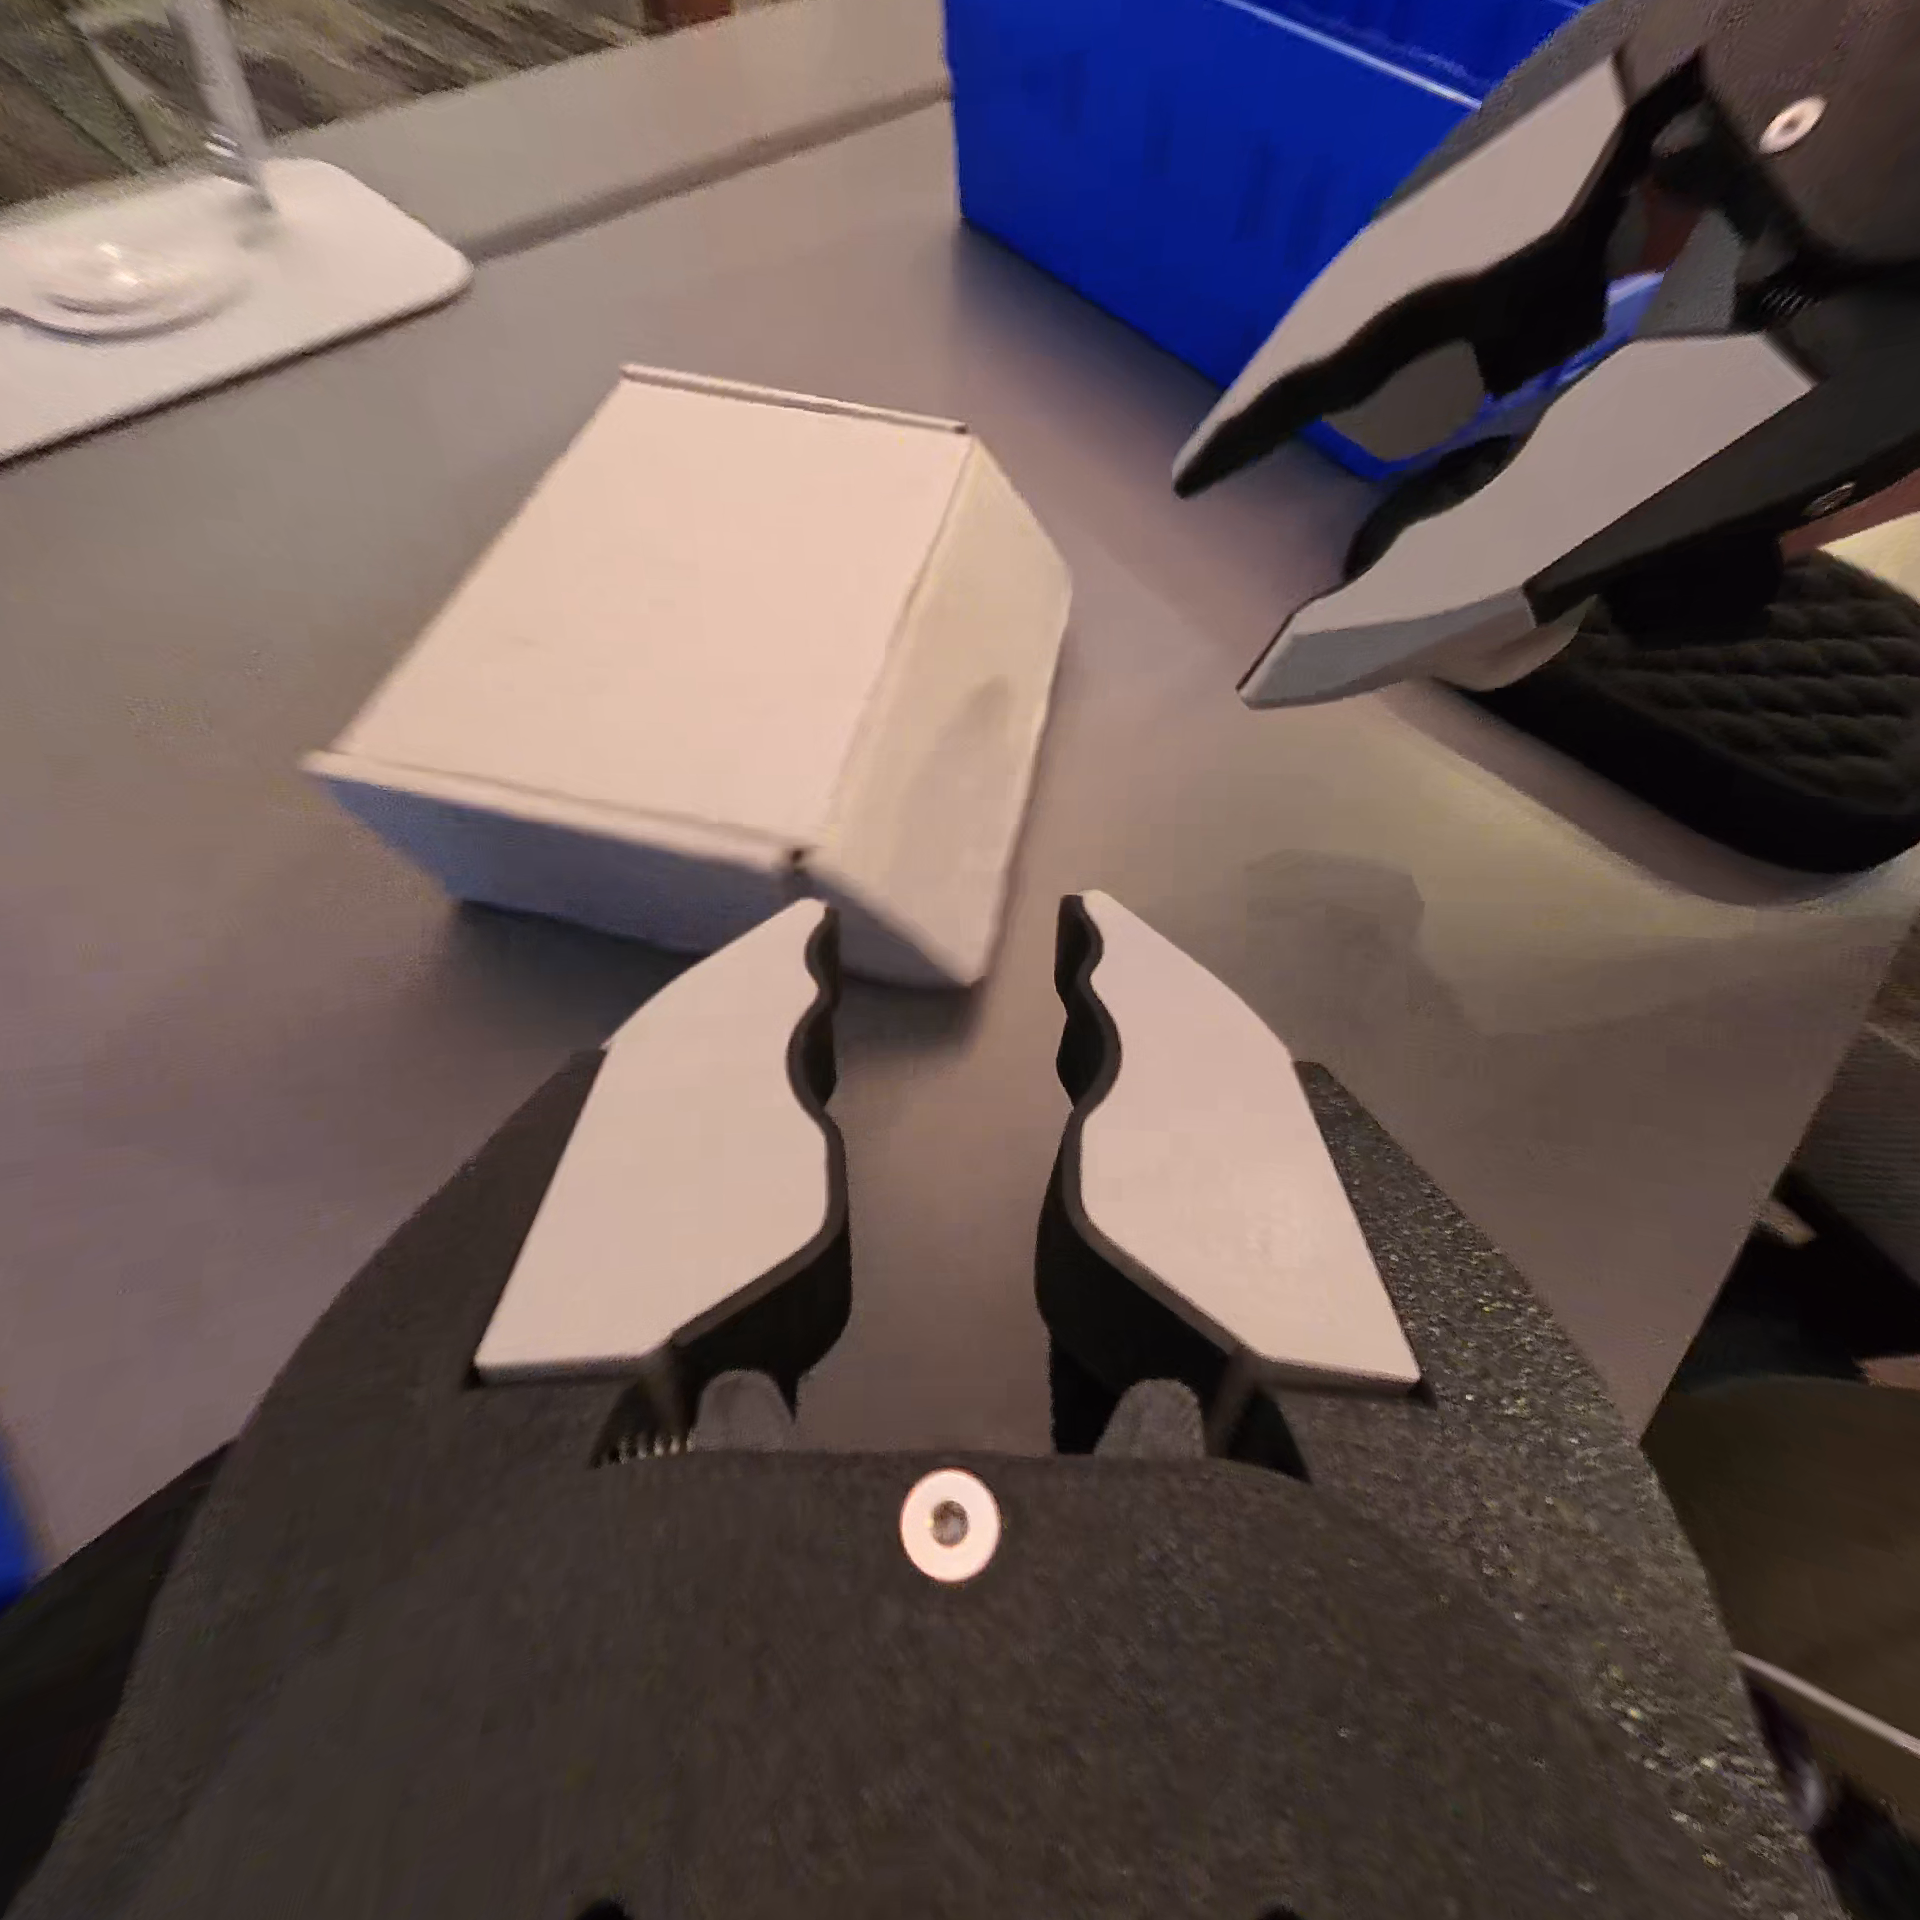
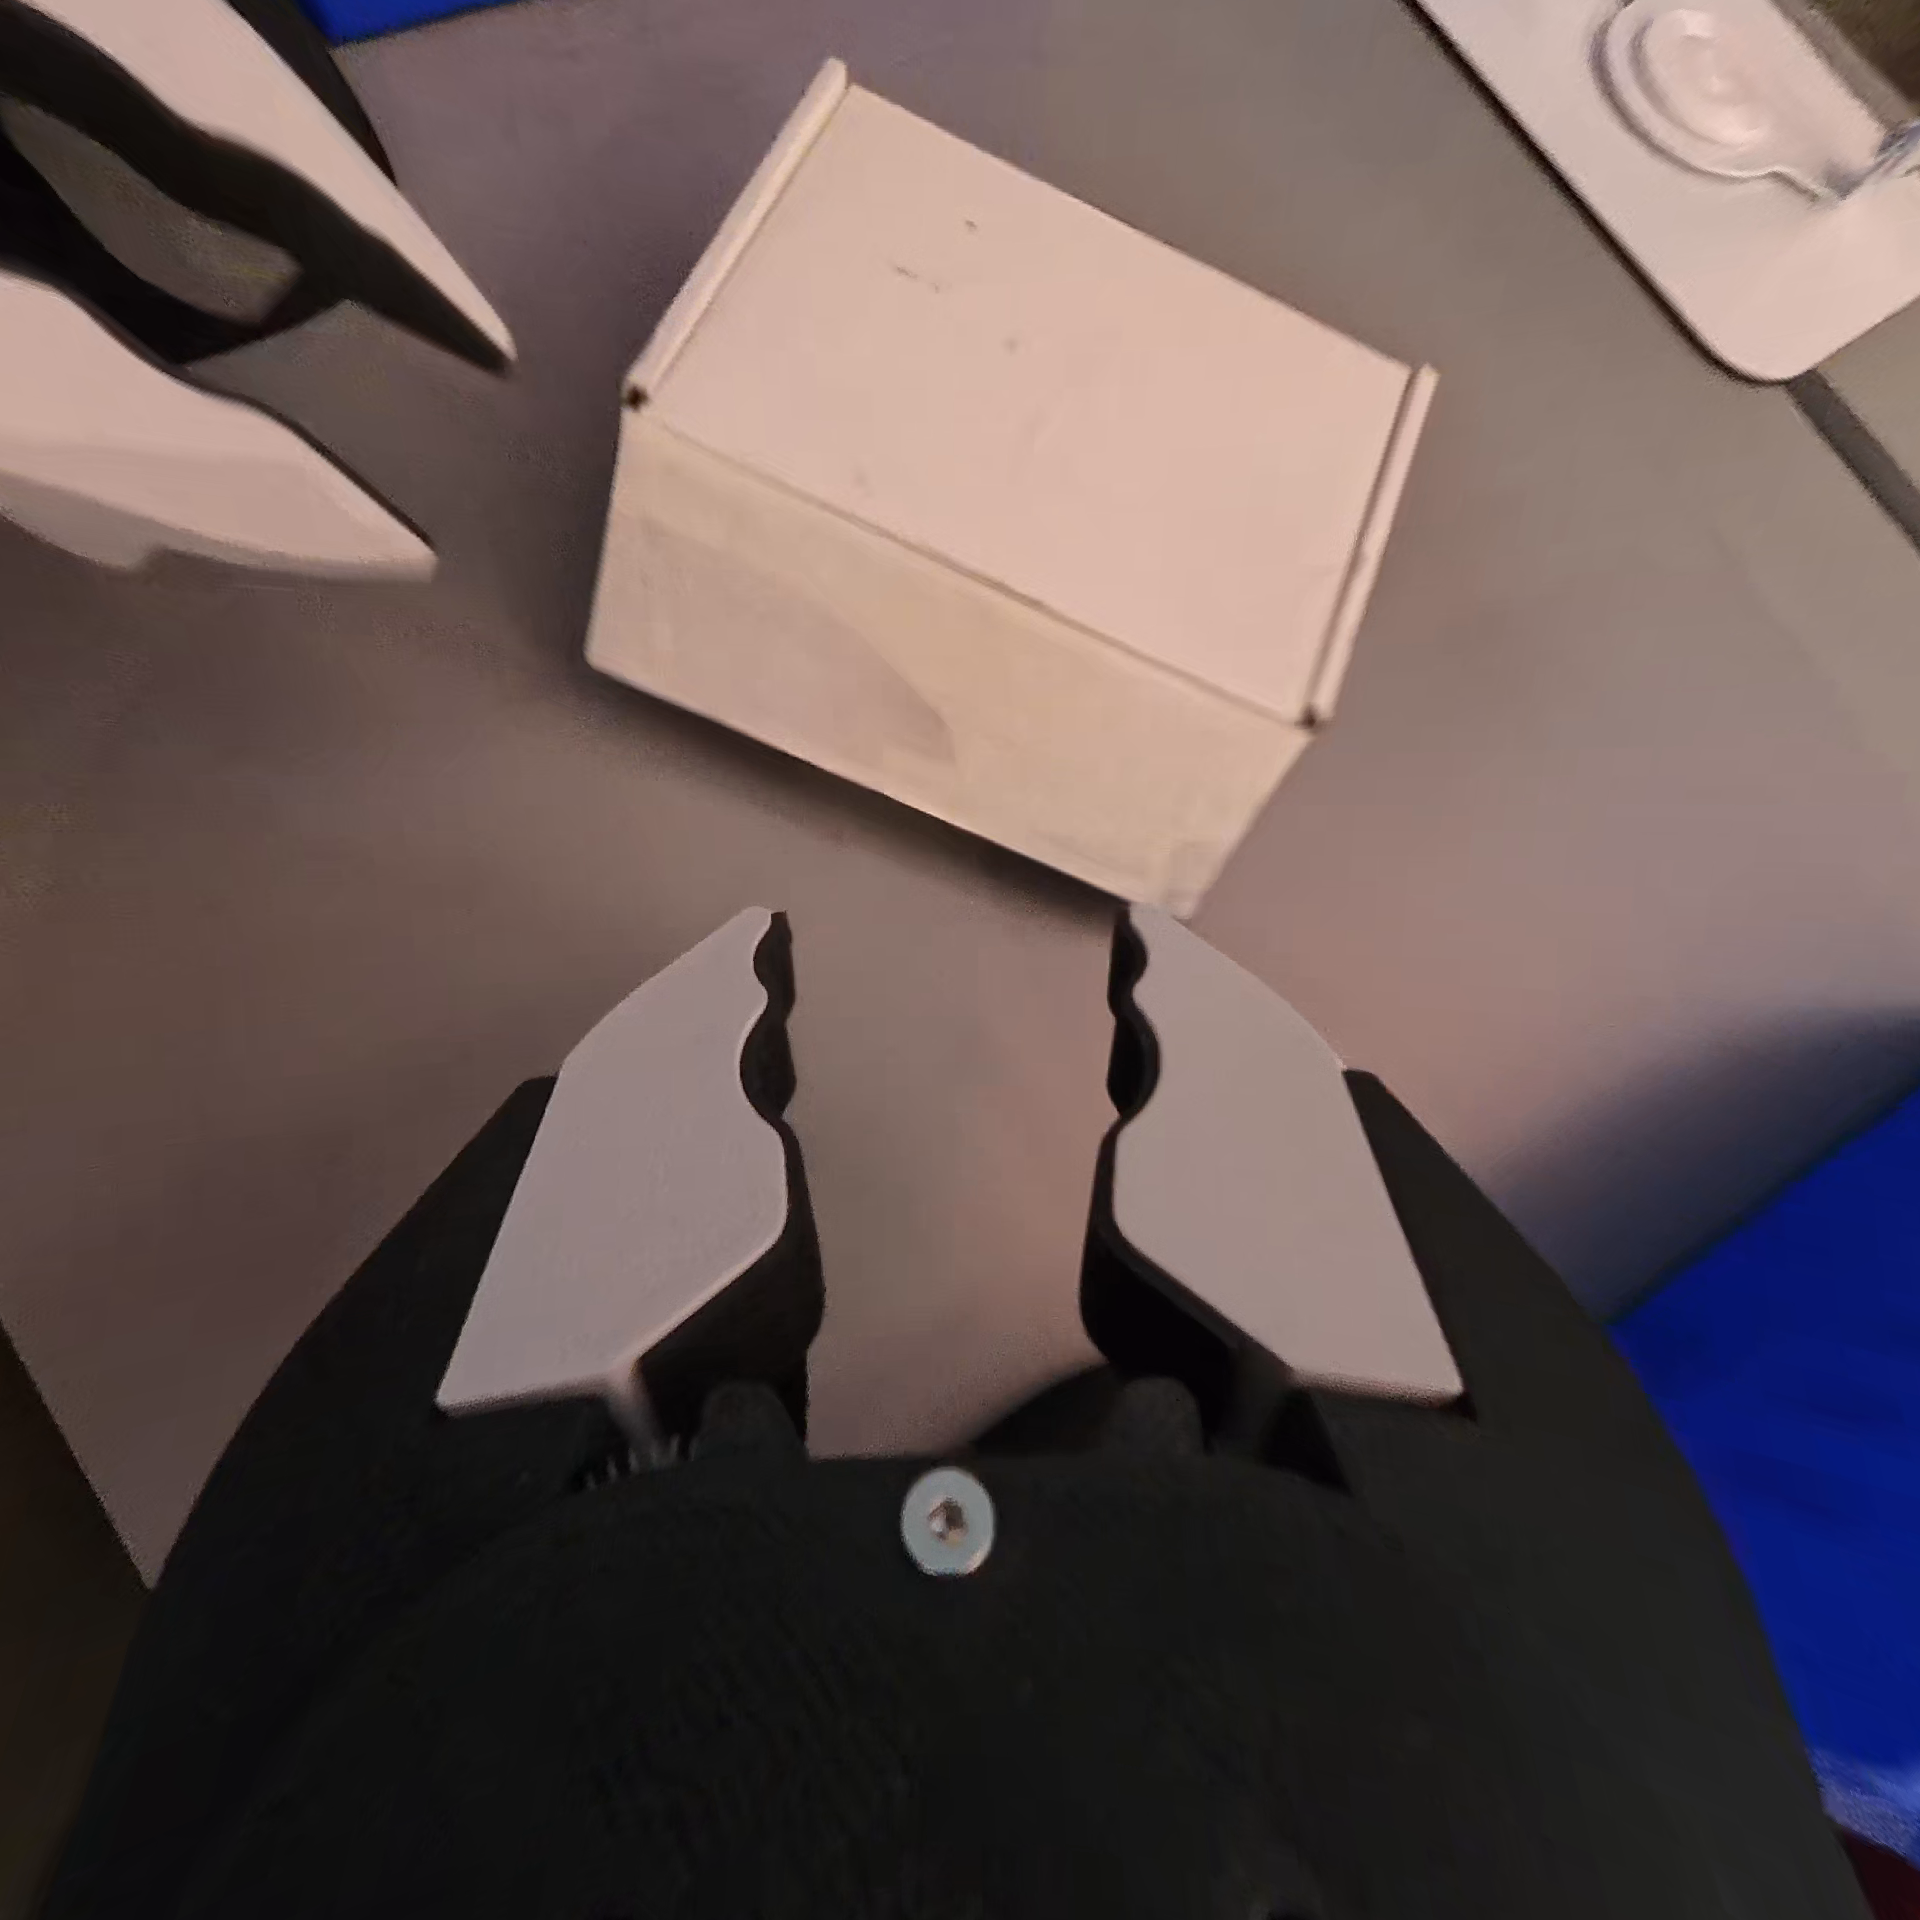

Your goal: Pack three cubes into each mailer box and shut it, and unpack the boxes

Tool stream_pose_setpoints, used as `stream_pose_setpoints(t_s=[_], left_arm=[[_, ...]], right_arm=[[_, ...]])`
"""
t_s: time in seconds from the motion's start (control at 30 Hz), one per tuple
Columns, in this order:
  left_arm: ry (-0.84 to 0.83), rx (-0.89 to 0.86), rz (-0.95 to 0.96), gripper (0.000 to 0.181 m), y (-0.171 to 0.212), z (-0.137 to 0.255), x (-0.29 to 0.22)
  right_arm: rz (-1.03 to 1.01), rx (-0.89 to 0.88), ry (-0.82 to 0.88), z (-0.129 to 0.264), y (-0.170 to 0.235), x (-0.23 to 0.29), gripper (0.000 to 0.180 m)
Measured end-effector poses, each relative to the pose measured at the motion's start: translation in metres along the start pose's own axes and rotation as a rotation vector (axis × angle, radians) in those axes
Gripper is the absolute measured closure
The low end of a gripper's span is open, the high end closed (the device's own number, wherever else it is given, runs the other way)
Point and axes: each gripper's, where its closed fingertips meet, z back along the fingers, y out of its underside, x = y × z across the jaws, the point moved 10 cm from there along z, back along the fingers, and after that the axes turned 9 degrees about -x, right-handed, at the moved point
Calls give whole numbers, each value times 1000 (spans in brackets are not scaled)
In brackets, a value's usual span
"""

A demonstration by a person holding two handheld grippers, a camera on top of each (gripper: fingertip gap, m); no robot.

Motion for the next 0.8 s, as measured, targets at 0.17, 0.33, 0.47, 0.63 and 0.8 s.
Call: stream_pose_setpoints(t_s=[0.17,0.33,0.47,0.63,0.8], left_arm=[[-108,-36,-89,131,1,24,23],[-156,76,-309,128,-3,5,37],[-107,143,-324,126,-2,-20,42],[-16,183,-241,132,3,-36,43],[-43,224,-283,134,9,-42,43]], right_arm=[[-67,-19,-37,-23,-3,11,120],[-58,-9,-30,-32,5,11,130],[-82,-11,-60,-34,11,6,132],[-35,-41,-41,-36,14,4,149],[-40,-54,-43,-37,15,4,149]])
